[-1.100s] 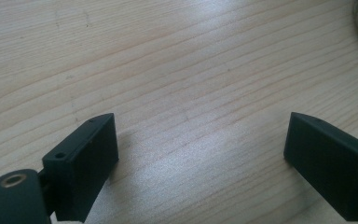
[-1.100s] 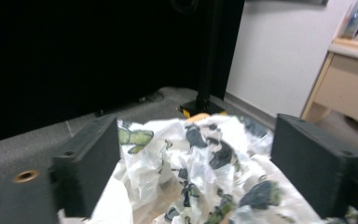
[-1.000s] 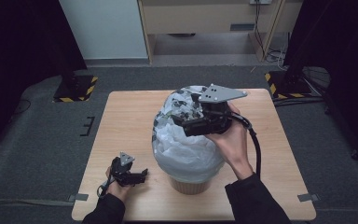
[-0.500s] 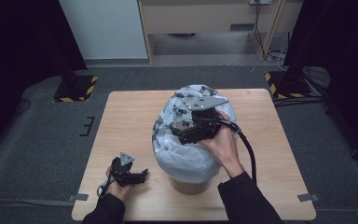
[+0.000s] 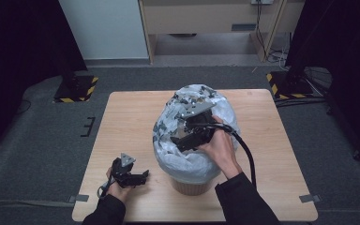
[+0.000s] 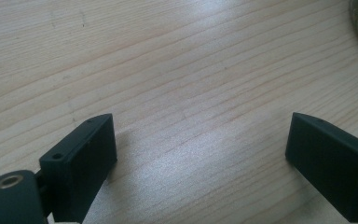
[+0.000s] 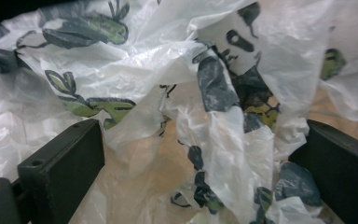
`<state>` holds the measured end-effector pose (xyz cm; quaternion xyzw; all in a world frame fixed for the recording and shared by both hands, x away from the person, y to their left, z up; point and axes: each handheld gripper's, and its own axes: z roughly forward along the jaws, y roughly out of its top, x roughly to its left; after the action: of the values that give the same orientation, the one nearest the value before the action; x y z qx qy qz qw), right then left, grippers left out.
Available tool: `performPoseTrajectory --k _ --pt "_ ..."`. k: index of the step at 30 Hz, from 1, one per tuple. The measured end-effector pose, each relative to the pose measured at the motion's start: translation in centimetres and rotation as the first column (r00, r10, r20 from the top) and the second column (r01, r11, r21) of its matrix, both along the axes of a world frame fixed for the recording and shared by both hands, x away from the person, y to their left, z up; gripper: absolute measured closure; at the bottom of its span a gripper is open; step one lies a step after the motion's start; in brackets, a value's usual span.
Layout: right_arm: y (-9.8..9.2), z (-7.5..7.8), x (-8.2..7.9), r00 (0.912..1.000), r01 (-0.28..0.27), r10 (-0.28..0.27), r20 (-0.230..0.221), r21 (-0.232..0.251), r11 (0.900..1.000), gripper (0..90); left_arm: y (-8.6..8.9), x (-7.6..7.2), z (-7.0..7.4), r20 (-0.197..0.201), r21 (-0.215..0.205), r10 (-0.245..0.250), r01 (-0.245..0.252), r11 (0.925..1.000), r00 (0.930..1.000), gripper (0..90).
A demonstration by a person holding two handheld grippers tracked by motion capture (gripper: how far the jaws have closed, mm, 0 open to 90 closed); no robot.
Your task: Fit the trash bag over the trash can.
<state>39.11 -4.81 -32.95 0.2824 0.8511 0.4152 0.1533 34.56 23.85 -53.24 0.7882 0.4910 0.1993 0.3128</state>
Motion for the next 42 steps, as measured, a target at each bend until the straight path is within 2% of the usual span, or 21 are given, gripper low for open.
performPoseTrajectory --k 6,12,18,21,22,24,27,30,32,33,34,37,40,42 --pt "-1.2 1.4 -0.7 0.9958 0.025 -0.036 0.084 0.130 0.991 3.6 0.0 0.0 0.0 0.000 0.001 -0.001 0.001 1.0000 1.0000 7.6" --pt "-1.7 3.0 -1.5 0.9849 0.033 -0.068 0.159 0.216 0.976 3.6 0.0 0.0 0.0 -0.001 0.003 -0.002 0.002 1.0000 1.0000 7.6" --pt "-1.9 4.3 -1.8 0.9771 0.023 -0.078 0.198 0.269 0.963 3.7 0.0 0.0 0.0 -0.001 0.002 -0.004 0.004 1.0000 1.0000 7.4" --pt "-2.0 4.4 -1.9 0.9749 0.028 -0.081 0.207 0.247 0.969 3.7 0.0 0.0 0.0 -0.001 0.002 -0.004 0.004 1.0000 1.0000 7.3" --pt "-2.1 4.4 -1.9 0.9730 0.031 -0.086 0.214 0.250 0.968 3.8 0.0 0.0 0.0 -0.001 0.002 -0.004 0.004 1.0000 1.0000 7.3" --pt "-2.2 4.5 -1.7 0.9687 0.039 -0.103 0.226 0.270 0.962 3.8 0.0 0.0 0.0 -0.001 0.002 -0.004 0.004 1.0000 1.0000 7.3" --pt "-2.1 4.8 -1.4 0.9649 0.045 -0.126 0.231 0.326 0.944 4.1 0.0 0.0 0.0 -0.001 0.002 -0.004 0.004 1.0000 1.0000 7.2" --pt "-1.3 5.4 -0.6 0.9589 0.048 -0.145 0.244 0.362 0.931 4.1 0.0 0.0 0.0 -0.001 0.001 -0.004 0.004 1.0000 1.0000 7.0" --pt "-0.5 5.5 0.1 0.9567 0.050 -0.152 0.248 0.373 0.926 4.1 0.0 0.0 0.0 -0.004 0.001 -0.007 0.007 1.0000 1.0000 6.9" --pt "0.0 5.4 0.5 0.9565 0.044 -0.146 0.253 0.368 0.929 4.2 0.0 0.0 0.0 -0.002 0.001 -0.007 0.007 1.0000 1.0000 6.9" --pt "0.6 5.2 0.9 0.9595 0.035 -0.130 0.250 0.350 0.936 4.2 0.0 0.0 0.0 -0.002 0.000 -0.007 0.007 1.0000 1.0000 6.9" --pt "1.7 4.0 1.6 0.9745 0.024 -0.087 0.207 0.291 0.956 4.3 0.0 0.0 0.0 -0.003 0.000 -0.010 0.010 1.0000 0.9999 6.8" --pt "1.8 2.7 1.6 0.9818 0.021 -0.067 0.178 0.250 0.968 5.3 0.0 0.0 0.0 -0.002 0.000 -0.011 0.011 0.9999 0.9999 6.8" --pt "1.3 2.0 1.4 0.9839 0.038 -0.074 0.162 0.216 0.976 5.4 0.0 0.0 0.0 -0.002 0.001 -0.010 0.010 0.9999 0.9999 6.7"
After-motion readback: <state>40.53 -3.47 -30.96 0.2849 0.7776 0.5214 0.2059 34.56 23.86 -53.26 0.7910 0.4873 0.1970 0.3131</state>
